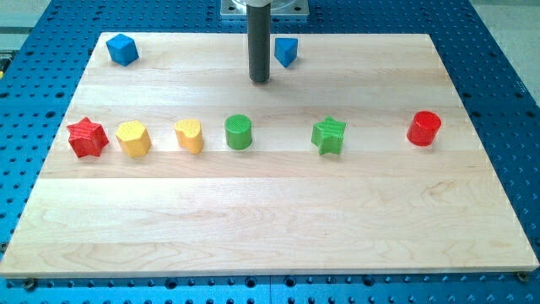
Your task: Move the yellow heart to the top left of the green star
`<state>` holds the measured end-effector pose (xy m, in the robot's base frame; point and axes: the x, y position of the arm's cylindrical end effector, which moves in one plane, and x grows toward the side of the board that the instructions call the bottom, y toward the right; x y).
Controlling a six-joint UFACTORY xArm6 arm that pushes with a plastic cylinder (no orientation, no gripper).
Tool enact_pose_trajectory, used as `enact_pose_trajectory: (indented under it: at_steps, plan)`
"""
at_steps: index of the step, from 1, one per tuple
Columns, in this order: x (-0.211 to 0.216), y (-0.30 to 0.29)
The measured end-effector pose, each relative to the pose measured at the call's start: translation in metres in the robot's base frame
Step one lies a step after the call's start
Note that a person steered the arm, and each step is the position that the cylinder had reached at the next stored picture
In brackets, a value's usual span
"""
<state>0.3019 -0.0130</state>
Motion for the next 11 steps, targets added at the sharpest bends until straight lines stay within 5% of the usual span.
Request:
enact_pose_trajectory:
  at_steps: [2, 3, 5, 7, 9, 10, 11]
  plan:
    - [0.029, -0.021]
    - [0.068, -0.118]
    - [0.186, -0.133]
    - [0.086, -0.046]
    - [0.122, -0.146]
    - [0.084, -0.128]
    - [0.054, -0.003]
